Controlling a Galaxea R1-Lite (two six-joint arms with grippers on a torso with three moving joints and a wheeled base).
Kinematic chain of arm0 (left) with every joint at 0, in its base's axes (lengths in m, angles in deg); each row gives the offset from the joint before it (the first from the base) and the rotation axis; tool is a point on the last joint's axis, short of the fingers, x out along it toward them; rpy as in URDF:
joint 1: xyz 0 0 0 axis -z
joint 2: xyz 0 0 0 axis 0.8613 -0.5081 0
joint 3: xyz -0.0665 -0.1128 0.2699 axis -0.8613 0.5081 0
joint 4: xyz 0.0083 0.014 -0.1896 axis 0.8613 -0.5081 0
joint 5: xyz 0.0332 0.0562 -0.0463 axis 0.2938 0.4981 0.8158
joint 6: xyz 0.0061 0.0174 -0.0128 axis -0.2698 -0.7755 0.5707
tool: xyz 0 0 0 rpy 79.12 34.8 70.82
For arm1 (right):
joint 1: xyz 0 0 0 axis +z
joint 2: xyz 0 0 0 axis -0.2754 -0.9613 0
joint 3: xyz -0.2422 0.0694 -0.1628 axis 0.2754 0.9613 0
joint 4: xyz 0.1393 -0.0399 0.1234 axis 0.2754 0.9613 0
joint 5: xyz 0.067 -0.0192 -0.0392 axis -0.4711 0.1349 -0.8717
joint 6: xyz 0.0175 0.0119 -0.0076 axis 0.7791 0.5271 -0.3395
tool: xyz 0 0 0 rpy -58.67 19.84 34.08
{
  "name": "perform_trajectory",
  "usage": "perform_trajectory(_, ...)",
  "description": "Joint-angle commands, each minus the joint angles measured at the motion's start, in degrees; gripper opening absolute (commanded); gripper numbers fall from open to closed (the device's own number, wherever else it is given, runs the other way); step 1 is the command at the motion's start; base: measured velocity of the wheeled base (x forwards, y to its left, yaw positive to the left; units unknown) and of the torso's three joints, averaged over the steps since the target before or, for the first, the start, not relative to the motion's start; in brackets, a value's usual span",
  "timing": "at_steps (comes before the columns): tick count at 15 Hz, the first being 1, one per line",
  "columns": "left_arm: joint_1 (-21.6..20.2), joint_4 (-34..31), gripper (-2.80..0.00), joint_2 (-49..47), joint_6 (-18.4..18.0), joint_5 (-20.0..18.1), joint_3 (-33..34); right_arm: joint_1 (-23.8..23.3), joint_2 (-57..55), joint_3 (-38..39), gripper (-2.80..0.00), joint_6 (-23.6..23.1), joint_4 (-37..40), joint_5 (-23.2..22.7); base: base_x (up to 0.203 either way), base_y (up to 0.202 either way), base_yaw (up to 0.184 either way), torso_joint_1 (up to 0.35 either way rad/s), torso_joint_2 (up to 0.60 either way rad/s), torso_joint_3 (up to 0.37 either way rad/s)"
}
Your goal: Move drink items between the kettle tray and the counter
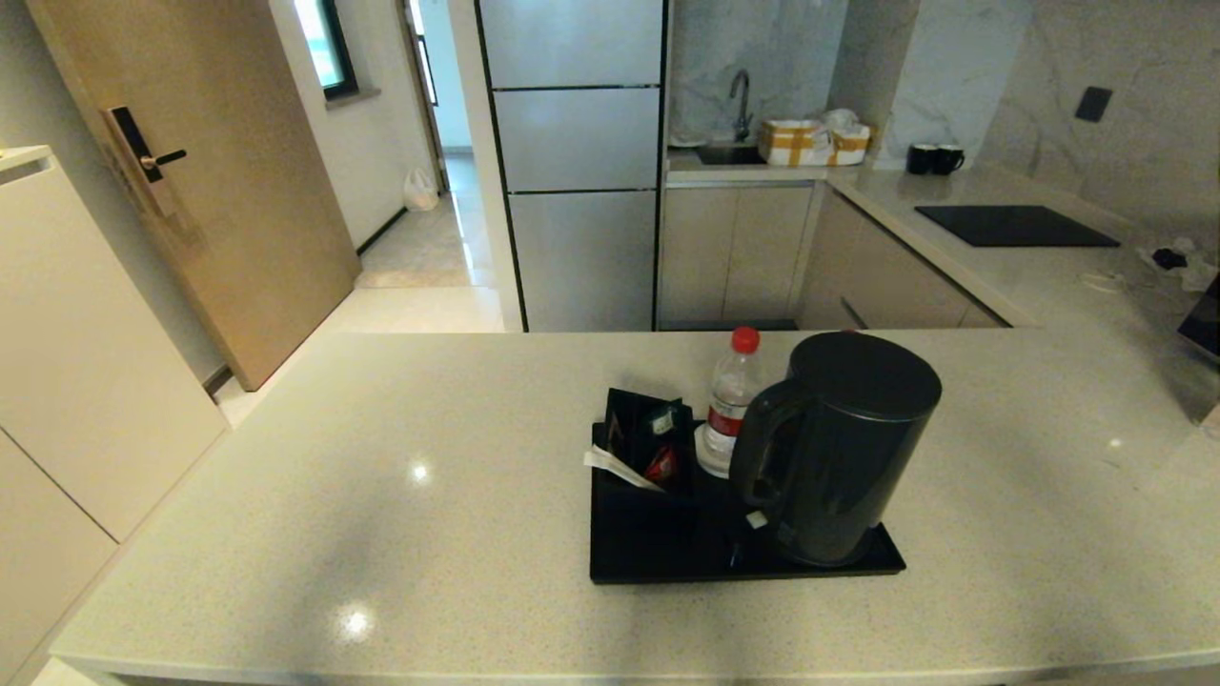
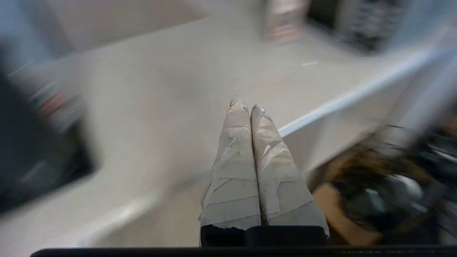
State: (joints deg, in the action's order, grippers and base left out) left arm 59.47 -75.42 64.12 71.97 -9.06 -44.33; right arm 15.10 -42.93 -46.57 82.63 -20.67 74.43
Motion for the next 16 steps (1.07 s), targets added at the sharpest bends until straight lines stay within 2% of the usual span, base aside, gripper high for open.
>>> perform_trajectory(1, 0.0, 0.0, -2.8, 0.0, 0.0, 0.0, 0.0, 0.3, 3.8, -3.0, -2.8, 0.0, 9.2, -10.5, 0.0, 0.0, 0.0, 0.0, 0.0, 0.0)
perform_trajectory(2, 0.0, -0.1, -2.8, 0.0, 0.0, 0.0, 0.0, 0.4, 4.6, -3.0, -2.8, 0.0, 10.8, -15.0, 0.0, 0.0, 0.0, 0.0, 0.0, 0.0)
perform_trajectory(4, 0.0, 0.0, -2.8, 0.0, 0.0, 0.0, 0.0, 0.5, 6.0, 0.4, -2.8, -0.5, 9.8, -20.4, 0.0, 0.0, 0.0, 0.0, 0.0, 0.0)
perform_trajectory(7, 0.0, 0.0, -2.8, 0.0, 0.0, 0.0, 0.0, 0.6, 9.6, 10.9, -2.8, -3.2, -1.0, -27.3, 0.0, 0.0, 0.0, 0.0, 0.0, 0.0)
perform_trajectory(11, 0.0, 0.0, -2.8, 0.0, 0.0, 0.0, 0.0, 0.6, 10.0, 27.9, -2.8, -7.5, -22.6, -29.2, 0.0, 0.0, 0.0, 0.0, 0.0, 0.0)
perform_trajectory(13, 0.0, 0.0, -2.8, 0.0, 0.0, 0.0, 0.0, 0.6, 10.0, 31.3, -2.8, -8.3, -25.1, -29.4, 0.0, 0.0, 0.0, 0.0, 0.0, 0.0)
perform_trajectory(15, 0.0, 0.0, -2.8, 0.0, 0.0, 0.0, 0.0, 0.6, 10.1, 30.7, -2.8, -3.8, -25.1, -29.0, 0.0, 0.0, 0.0, 0.0, 0.0, 0.0)
perform_trajectory(16, 0.0, 0.0, -2.8, 0.0, 0.0, 0.0, 0.0, 0.7, 10.1, 30.7, -2.8, -3.6, -25.1, -28.9, 0.0, 0.0, 0.0, 0.0, 0.0, 0.0)
